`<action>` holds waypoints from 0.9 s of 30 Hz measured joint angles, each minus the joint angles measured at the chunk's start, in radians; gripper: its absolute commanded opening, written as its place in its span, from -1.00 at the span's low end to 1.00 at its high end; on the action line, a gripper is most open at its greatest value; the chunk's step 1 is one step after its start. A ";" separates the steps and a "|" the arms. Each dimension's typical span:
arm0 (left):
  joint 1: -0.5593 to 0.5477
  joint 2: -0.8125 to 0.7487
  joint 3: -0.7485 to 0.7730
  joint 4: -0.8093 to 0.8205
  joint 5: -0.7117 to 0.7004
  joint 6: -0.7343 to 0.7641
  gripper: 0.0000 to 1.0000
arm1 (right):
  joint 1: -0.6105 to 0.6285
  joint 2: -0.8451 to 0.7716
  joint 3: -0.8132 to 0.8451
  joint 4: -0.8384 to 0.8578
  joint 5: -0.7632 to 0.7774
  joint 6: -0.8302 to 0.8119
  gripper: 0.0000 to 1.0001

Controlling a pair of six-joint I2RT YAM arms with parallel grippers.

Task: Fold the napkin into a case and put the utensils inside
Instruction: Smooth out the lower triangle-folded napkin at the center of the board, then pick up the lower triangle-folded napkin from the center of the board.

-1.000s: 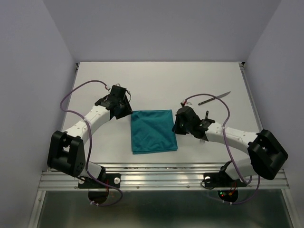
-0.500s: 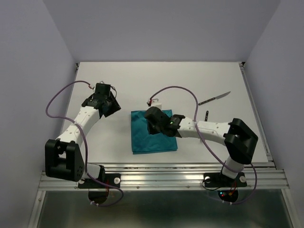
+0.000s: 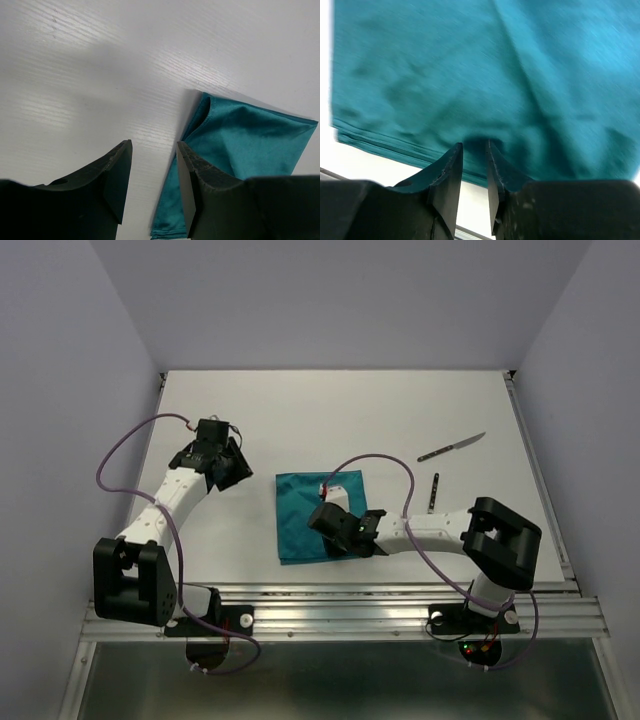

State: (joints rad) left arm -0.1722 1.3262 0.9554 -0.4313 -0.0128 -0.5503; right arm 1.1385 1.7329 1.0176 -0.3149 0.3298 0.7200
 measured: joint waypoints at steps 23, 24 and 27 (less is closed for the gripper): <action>0.006 0.005 -0.040 0.016 0.040 0.031 0.03 | -0.013 -0.058 0.228 -0.286 0.166 -0.038 0.35; 0.007 0.005 -0.040 0.016 0.042 0.033 0.03 | -0.013 -0.017 0.299 -0.278 0.173 -0.063 0.36; 0.022 0.005 -0.040 0.015 0.045 0.038 0.03 | -0.019 0.082 0.427 -0.284 0.183 -0.102 0.37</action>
State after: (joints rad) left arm -0.1505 1.3308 0.9150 -0.4164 0.0326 -0.5125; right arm 1.1191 1.8153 1.4448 -0.5991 0.5129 0.6182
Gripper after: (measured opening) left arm 0.516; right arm 0.678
